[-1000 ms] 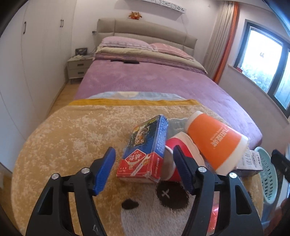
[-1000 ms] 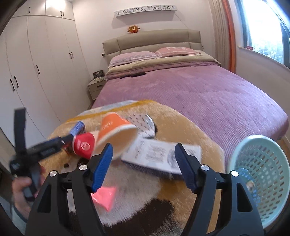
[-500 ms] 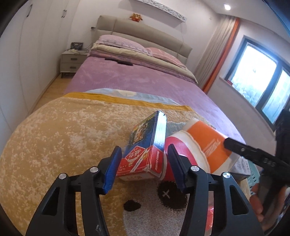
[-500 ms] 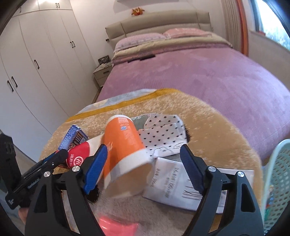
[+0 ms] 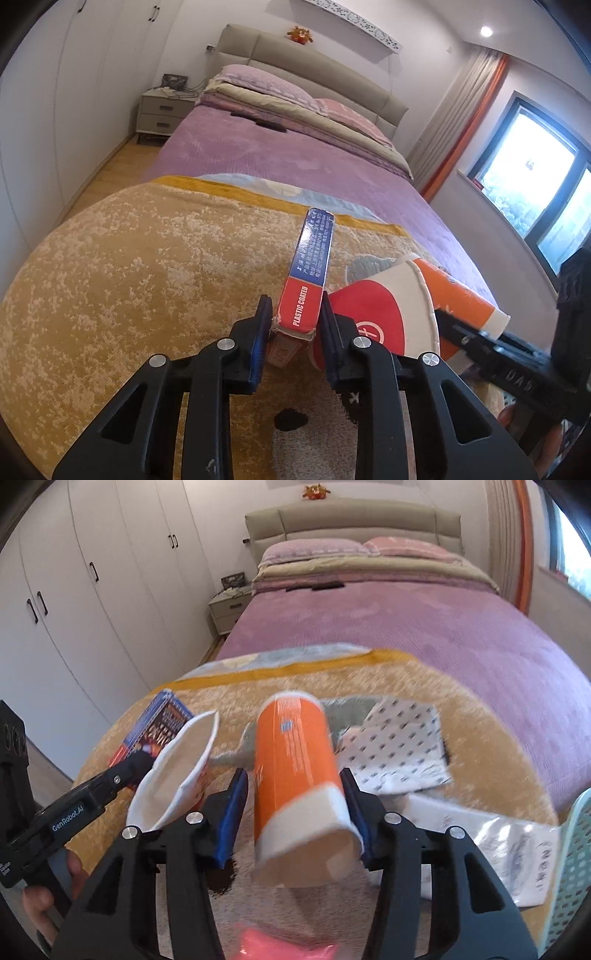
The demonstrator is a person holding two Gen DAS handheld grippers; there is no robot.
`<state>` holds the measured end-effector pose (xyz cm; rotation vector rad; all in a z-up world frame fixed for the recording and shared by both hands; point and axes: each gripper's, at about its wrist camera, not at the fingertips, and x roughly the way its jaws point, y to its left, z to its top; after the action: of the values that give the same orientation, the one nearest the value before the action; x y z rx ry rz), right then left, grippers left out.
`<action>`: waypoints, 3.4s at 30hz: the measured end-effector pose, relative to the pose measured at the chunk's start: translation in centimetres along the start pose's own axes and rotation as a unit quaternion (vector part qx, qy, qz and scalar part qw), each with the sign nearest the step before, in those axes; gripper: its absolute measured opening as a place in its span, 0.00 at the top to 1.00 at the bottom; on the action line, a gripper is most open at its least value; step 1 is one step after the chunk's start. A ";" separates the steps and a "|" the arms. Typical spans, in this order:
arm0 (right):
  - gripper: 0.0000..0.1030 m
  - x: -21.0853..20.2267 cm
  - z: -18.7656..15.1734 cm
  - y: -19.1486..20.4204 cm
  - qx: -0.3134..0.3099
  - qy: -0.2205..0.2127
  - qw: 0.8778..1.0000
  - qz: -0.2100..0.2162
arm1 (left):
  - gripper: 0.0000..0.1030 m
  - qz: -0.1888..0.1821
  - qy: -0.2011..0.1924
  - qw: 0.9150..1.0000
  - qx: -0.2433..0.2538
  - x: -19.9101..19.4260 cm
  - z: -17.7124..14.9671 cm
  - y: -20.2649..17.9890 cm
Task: Collect trash
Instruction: 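Grasp the red toothpaste box with left gripper while right gripper grasps orange paper cup, then carry the toothpaste box and orange cup over the blue basket and open both grippers, then move both open grippers back to the trash on the rug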
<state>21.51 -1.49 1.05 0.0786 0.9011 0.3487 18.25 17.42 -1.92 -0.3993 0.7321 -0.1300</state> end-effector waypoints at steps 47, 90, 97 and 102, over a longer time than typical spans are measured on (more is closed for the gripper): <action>0.63 -24.4 -13.1 -23.6 0.207 -0.142 0.959 -0.129 | 0.85 -0.181 0.021 0.957 0.226 -4.0 -10.4 -29.3; 0.44 -20.8 -15.9 -30.2 0.262 -0.104 0.948 -0.147 | 0.39 -0.169 0.048 0.949 0.262 -0.2 -13.8 -34.5; 0.44 -21.4 -14.0 -25.7 0.223 -0.115 0.959 -0.130 | 0.36 -0.175 0.008 0.958 0.228 -4.7 -12.0 -30.5; 0.44 -21.0 -13.0 -22.3 0.190 -0.117 0.968 -0.112 | 0.34 -0.160 -0.020 0.966 0.200 -7.3 -10.5 -26.5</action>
<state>5.32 -30.38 4.11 0.3608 0.7229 -0.0487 6.38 -8.22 6.16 -0.1296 0.5783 -0.5632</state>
